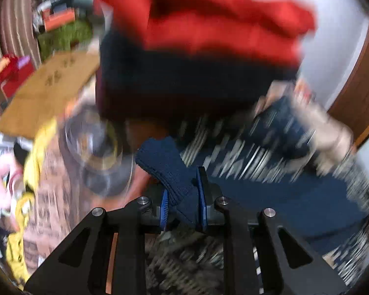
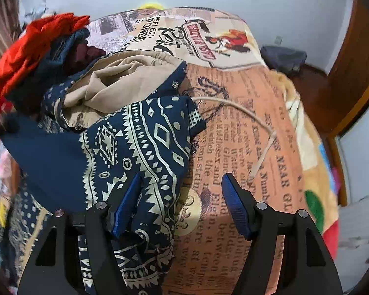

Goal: Fold large clothes

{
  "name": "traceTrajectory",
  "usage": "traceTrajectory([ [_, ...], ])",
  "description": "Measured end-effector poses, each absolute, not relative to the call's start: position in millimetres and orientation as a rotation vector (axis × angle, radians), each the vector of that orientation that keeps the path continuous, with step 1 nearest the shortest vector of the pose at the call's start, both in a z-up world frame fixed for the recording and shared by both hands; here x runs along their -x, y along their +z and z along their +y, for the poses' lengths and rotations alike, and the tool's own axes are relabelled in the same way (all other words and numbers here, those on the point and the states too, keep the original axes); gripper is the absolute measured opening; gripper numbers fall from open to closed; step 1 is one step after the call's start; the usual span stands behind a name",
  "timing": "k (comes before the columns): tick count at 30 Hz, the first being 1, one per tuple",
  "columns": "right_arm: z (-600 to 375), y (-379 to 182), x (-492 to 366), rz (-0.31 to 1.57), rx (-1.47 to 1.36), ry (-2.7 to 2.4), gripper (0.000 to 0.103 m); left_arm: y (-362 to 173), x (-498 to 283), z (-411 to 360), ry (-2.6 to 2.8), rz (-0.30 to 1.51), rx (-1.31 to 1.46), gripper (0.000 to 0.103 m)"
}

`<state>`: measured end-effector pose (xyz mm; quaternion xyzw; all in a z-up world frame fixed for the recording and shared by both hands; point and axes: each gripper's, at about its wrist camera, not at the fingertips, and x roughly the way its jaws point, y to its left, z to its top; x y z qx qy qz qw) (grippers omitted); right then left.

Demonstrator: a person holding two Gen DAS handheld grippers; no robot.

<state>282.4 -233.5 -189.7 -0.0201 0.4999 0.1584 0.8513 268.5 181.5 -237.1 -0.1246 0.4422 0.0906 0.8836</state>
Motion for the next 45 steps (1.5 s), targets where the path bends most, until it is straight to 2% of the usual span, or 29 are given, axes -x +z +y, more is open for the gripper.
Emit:
traceTrajectory([
  [4,-234.4,-190.7,-279.5,1.05,0.031,0.332,0.065,-277.5,-261.7,193.5,0.154,1.099,0.296,0.038],
  [7,-232.5,-190.3,-278.0,1.046,0.041,0.327,0.065,-272.0,-253.4,201.3,0.164,1.089,0.293,0.048],
  [12,-233.2,-188.3,-279.6,1.068,0.029,0.339,0.065,-245.1,-248.9,203.9,0.15,1.06,0.239,0.048],
  [17,-231.2,-175.5,-282.6,1.054,0.046,0.355,0.065,-196.5,-254.0,182.8,0.106,0.956,0.138,0.049],
  [22,-226.4,-147.3,-288.8,0.991,0.022,0.399,0.065,-151.7,-276.4,144.6,0.025,0.844,0.062,0.057],
  [29,-212.5,-123.0,-314.6,0.923,0.006,0.433,0.065,-146.5,-330.1,90.4,-0.095,0.823,-0.016,0.057],
  [37,-196.1,-154.4,-371.7,1.019,0.002,0.417,0.065,-190.2,-386.1,67.1,-0.099,0.935,-0.01,0.057],
  [39,-195.5,-169.7,-389.6,1.061,-0.016,0.401,0.065,-199.1,-392.5,64.1,-0.097,0.94,-0.018,0.054],
  [41,-196.4,-184.6,-404.6,1.102,-0.043,0.383,0.062,-207.0,-398.2,61.0,-0.09,0.948,-0.025,0.047],
  [43,-194.3,-197.7,-417.1,1.146,-0.052,0.375,0.042,-215.3,-404.5,59.0,-0.106,0.964,-0.009,0.028],
  [44,-192.7,-201.6,-421.7,1.165,-0.059,0.381,0.037,-218.1,-405.9,58.4,-0.11,0.969,-0.008,0.023],
  [45,-190.5,-206.1,-426.0,1.185,-0.072,0.395,0.026,-220.8,-407.7,57.4,-0.112,0.972,-0.01,0.014],
])
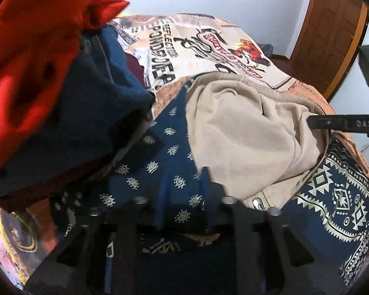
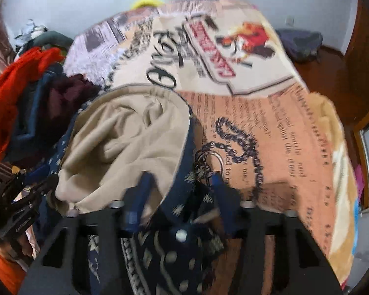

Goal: Fold large clothes

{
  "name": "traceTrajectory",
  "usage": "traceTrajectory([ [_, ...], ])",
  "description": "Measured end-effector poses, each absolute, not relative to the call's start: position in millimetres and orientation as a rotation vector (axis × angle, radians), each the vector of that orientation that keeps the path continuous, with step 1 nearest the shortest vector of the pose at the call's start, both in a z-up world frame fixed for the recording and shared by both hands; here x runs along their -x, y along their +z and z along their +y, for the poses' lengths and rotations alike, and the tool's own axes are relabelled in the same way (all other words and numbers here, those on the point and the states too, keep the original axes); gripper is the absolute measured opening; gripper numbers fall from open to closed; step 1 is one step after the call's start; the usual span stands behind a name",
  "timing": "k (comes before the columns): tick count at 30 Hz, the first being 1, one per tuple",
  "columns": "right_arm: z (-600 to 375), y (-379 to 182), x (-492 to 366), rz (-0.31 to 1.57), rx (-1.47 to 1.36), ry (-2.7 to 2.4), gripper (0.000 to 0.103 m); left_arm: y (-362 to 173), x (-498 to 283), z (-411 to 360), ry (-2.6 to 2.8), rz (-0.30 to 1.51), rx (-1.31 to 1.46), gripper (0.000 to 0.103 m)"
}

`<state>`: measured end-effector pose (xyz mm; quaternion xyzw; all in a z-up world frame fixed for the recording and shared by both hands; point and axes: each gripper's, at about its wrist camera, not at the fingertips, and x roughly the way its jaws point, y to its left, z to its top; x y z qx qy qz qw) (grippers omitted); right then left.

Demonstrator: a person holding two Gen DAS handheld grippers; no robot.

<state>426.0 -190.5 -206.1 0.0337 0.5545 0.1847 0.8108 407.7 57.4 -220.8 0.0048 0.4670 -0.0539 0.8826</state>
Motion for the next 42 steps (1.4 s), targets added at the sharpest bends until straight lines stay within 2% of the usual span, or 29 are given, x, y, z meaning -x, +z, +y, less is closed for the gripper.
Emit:
traceTrajectory([
  [1,-188.5,-208.1,-428.8,1.194,-0.083,0.405,0.014,-222.8,-409.0,57.0,-0.111,0.974,-0.013,0.005],
  [4,-181.2,-200.1,-431.4,1.167,-0.075,0.394,0.008,-220.3,-408.4,61.2,-0.12,0.971,0.02,0.001],
  [8,-172.6,-158.7,-429.9,1.052,-0.07,0.391,0.006,-189.2,-392.4,64.4,-0.142,0.903,0.02,0.0],
  [13,-160.8,-73.6,-416.6,0.867,-0.1,0.449,0.006,-134.5,-366.2,69.9,-0.143,0.787,0.013,0.0],
  [17,-147.6,-24.6,-376.2,0.772,-0.101,0.554,0.006,-100.0,-337.5,84.5,-0.131,0.707,0.027,0.0],
  [19,-141.1,-17.4,-348.7,0.743,-0.056,0.593,0.006,-93.4,-322.1,92.4,-0.137,0.696,0.031,0.0],
  [25,-145.8,-39.1,-284.5,0.774,0.069,0.636,0.006,-114.0,-279.8,107.9,-0.123,0.752,-0.018,0.0],
  [33,-182.0,-122.3,-246.7,0.952,0.094,0.563,0.006,-173.8,-247.6,131.6,-0.077,0.913,-0.009,0.0],
  [37,-198.8,-161.6,-242.6,1.03,0.078,0.493,0.007,-185.3,-238.2,130.9,-0.074,0.945,-0.008,0.0],
  [42,-206.7,-177.3,-238.1,1.055,0.065,0.457,0.007,-181.0,-241.7,108.7,-0.11,0.945,-0.04,0.008],
])
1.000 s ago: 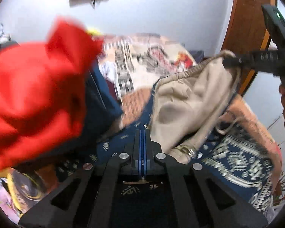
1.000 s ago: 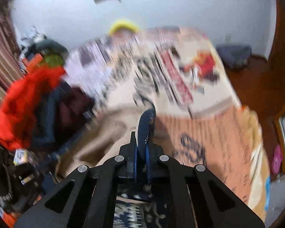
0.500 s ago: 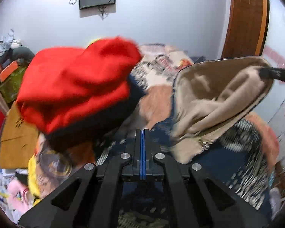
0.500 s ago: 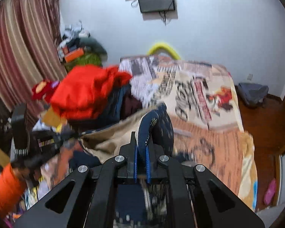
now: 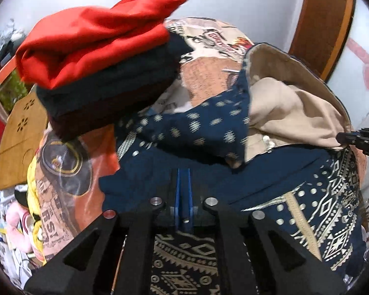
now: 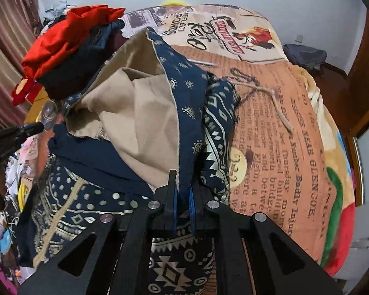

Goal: Fold large clothes

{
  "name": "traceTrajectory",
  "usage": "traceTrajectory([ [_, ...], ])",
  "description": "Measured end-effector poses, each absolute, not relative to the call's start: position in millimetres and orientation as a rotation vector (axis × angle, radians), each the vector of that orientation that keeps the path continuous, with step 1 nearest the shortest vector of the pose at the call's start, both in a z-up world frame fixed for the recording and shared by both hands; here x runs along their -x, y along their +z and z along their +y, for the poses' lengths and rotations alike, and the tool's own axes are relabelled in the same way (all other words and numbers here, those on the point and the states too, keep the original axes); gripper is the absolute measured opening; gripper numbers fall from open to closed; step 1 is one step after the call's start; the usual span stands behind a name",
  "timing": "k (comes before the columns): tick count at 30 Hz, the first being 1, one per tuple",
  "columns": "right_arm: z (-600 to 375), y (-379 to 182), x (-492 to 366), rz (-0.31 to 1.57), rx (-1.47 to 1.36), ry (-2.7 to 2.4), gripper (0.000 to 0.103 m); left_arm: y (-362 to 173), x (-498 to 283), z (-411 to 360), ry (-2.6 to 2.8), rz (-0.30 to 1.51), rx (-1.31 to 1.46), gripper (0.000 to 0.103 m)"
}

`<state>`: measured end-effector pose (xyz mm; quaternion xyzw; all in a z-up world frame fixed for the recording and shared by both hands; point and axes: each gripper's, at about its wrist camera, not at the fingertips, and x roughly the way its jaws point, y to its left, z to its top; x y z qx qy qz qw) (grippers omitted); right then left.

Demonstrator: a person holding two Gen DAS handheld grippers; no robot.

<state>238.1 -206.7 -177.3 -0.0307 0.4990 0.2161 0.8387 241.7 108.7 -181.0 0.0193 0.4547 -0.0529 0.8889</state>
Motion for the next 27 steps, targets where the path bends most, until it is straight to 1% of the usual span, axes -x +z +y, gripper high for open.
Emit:
traceTrajectory([
  [2,-202.9,-165.4,-239.3,1.043,0.089,0.456,0.008,-175.1,-245.2,99.1,-0.127,0.927,-0.056,0.019],
  [3,-200.9,-160.1,-238.2,1.028,0.108,0.453,0.011,-170.7,-248.9,93.8,-0.132,0.915,-0.066,0.032],
  [4,-198.9,-154.4,-237.2,1.008,0.131,0.449,0.015,-167.2,-251.6,90.0,-0.135,0.903,-0.071,0.044],
  [5,-196.7,-147.8,-237.3,0.988,0.147,0.445,0.019,-162.3,-255.7,85.3,-0.137,0.881,-0.078,0.048],
  [6,-195.3,-140.1,-238.1,0.963,0.16,0.44,0.029,-157.9,-260.3,80.7,-0.137,0.865,-0.086,0.052],
  [7,-194.4,-132.8,-238.9,0.935,0.163,0.435,0.042,-154.7,-264.8,76.6,-0.137,0.859,-0.091,0.052],
  [9,-194.4,-122.7,-241.4,0.879,0.149,0.436,0.052,-149.3,-277.9,68.7,-0.151,0.856,-0.084,0.052],
  [12,-191.0,-111.7,-254.4,0.848,0.126,0.455,0.052,-146.5,-300.2,58.2,-0.183,0.857,-0.06,0.052],
  [16,-180.2,-113.4,-268.6,0.849,0.124,0.461,0.052,-150.2,-327.3,42.1,-0.215,0.859,-0.046,0.052],
  [27,-170.6,-149.0,-311.6,0.934,0.105,0.477,0.052,-186.3,-379.1,22.1,-0.246,0.926,-0.041,0.051],
])
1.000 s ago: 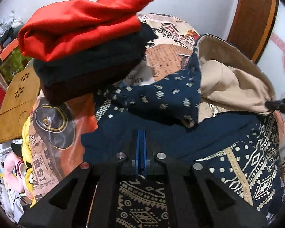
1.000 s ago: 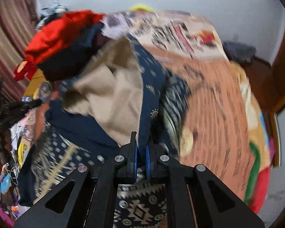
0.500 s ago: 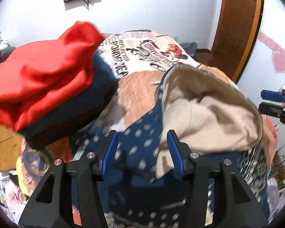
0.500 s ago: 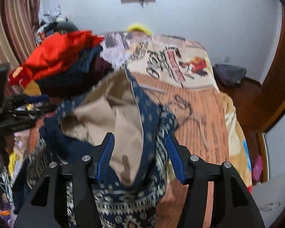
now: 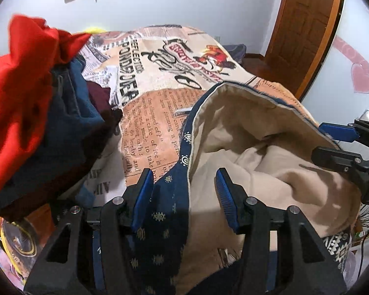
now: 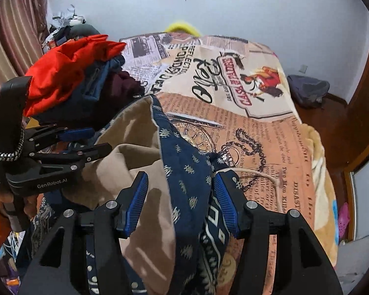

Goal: Fold large clothes

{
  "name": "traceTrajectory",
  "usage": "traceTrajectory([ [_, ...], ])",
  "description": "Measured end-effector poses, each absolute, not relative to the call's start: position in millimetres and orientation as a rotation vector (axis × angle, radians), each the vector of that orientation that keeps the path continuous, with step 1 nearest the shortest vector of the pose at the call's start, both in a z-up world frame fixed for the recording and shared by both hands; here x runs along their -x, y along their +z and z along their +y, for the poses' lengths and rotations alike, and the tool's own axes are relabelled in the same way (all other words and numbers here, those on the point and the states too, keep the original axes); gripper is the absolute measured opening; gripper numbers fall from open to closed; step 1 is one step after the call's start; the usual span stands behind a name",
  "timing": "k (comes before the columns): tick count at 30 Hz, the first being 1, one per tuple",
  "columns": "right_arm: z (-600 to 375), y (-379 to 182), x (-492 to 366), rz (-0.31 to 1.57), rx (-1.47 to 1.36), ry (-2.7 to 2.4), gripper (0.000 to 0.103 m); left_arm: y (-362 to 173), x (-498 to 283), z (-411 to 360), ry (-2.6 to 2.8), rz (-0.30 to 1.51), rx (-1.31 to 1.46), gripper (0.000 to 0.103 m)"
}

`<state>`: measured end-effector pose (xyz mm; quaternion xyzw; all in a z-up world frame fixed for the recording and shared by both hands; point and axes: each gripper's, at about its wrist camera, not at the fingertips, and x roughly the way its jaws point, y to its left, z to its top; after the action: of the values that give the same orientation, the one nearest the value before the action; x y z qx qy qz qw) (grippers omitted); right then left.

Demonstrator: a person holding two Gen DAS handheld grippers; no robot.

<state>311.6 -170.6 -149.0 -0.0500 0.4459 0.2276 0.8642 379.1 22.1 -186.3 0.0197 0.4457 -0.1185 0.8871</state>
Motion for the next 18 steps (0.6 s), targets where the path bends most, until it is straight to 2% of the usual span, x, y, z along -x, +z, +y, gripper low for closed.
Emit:
traceTrajectory([
  [3,-170.1,-155.9,-318.6,0.952,0.092,0.474,0.052,-194.3,-384.5,26.3,-0.252,0.945,-0.014,0.038],
  [5,-169.6,-160.5,-321.7,0.96,0.083,0.475,0.052,-198.5,-387.2,30.8,-0.266,0.96,0.02,0.023],
  [6,-169.7,-162.0,-323.2,0.959,0.074,0.478,0.052,-200.2,-387.7,32.8,-0.274,0.969,0.032,0.01],
  [7,-170.1,-163.2,-324.7,0.959,0.063,0.481,0.045,-200.5,-386.7,34.9,-0.28,0.972,0.04,0.007],
  [8,-170.0,-164.4,-325.7,0.964,0.051,0.483,0.038,-199.8,-385.9,36.4,-0.281,0.967,0.042,0.007],
  [9,-169.6,-165.6,-327.6,0.979,0.043,0.486,0.021,-196.9,-382.5,38.7,-0.28,0.956,0.043,0.007],
  [10,-169.3,-165.7,-329.5,0.989,0.034,0.493,0.013,-192.4,-378.5,41.2,-0.28,0.945,0.045,0.007],
  [13,-172.8,-155.6,-326.8,0.981,-0.017,0.526,0.008,-169.4,-362.1,52.1,-0.29,0.897,0.078,0.006],
  [18,-175.3,-113.5,-303.8,0.911,-0.05,0.608,0.007,-118.5,-319.9,73.3,-0.291,0.787,0.077,0.006],
])
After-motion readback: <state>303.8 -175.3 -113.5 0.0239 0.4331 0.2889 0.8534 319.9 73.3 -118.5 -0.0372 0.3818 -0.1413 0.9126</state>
